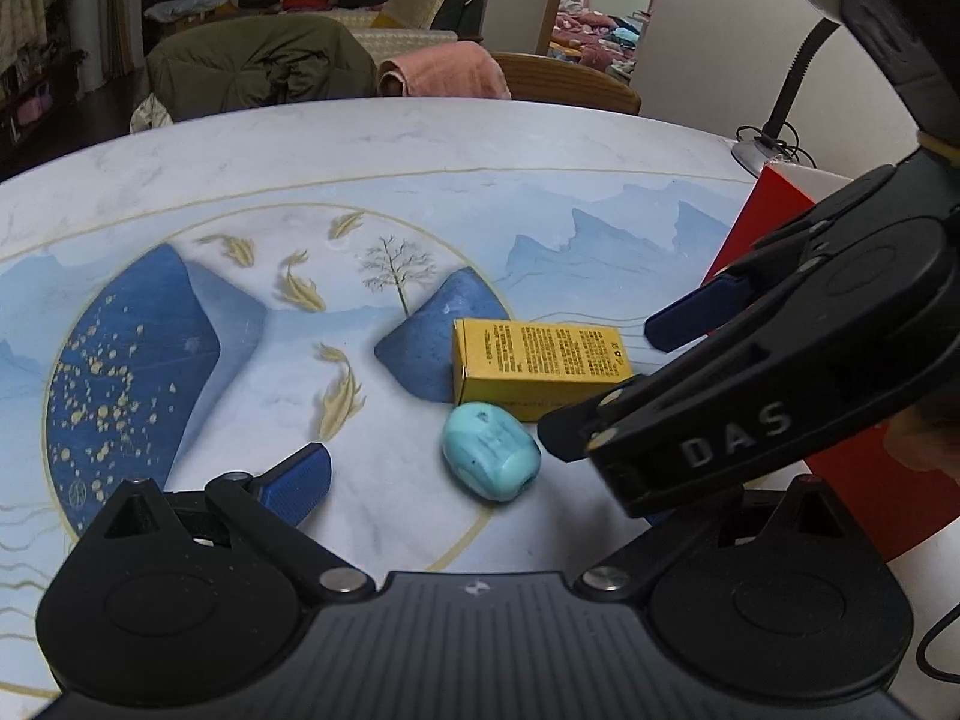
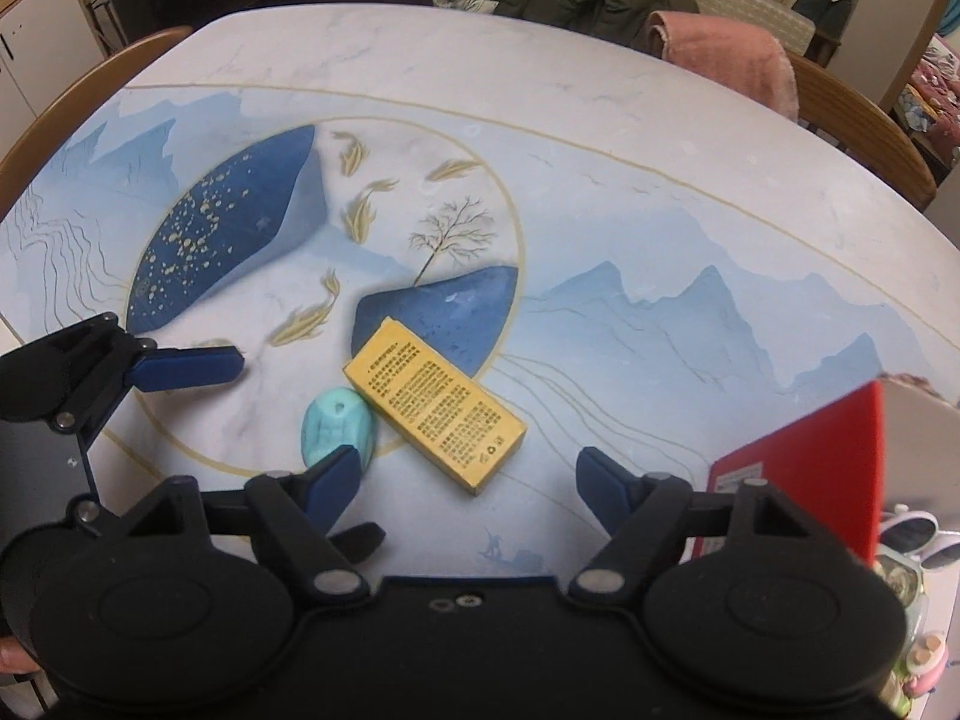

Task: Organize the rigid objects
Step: 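Move both tools back toward the yellow box and teal case, then grasp the teal case with the left tool while the right tool grasps the yellow box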

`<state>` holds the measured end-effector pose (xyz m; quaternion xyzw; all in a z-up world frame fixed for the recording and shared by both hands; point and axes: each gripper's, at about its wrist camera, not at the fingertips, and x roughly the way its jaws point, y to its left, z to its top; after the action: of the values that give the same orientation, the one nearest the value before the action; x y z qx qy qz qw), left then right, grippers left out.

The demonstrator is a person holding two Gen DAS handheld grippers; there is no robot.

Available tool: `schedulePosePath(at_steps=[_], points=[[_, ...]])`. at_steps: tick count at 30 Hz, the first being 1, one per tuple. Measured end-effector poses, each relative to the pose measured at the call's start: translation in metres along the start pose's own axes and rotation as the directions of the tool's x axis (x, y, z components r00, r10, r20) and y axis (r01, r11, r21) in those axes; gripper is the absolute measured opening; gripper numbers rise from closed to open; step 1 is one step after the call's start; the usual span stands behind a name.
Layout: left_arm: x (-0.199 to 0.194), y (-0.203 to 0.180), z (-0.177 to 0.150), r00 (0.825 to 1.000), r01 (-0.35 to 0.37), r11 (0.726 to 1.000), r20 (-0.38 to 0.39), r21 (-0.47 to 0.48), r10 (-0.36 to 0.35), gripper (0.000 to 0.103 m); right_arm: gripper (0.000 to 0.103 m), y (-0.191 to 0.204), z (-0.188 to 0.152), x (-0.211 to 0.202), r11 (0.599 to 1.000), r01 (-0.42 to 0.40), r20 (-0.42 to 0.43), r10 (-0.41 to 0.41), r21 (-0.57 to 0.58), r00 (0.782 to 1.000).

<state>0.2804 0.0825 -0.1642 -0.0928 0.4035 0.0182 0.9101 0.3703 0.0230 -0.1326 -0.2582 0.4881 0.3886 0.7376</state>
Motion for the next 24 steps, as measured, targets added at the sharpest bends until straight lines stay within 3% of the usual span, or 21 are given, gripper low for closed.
schedulePosePath(at_steps=[9, 19, 24], points=[[0.005, 0.002, 0.003, 1.000, -0.013, 1.000, 0.017, 0.014, 0.013, 0.071, 0.056, 0.002, 0.007, 0.010, 0.999, -0.027, 0.015, 0.027, -0.027, 1.000], [0.002, 0.004, -0.001, 0.999, 0.015, 1.000, 0.036, 0.019, -0.015, 0.038, 0.046, 0.007, 0.013, 0.014, 0.998, -0.039, 0.032, 0.041, -0.053, 0.999], [-0.001, 0.006, -0.003, 0.999, 0.023, 1.000, 0.038, 0.001, -0.023, 0.037, 0.036, 0.010, 0.012, 0.012, 0.998, -0.033, 0.039, 0.035, -0.050, 0.999]])
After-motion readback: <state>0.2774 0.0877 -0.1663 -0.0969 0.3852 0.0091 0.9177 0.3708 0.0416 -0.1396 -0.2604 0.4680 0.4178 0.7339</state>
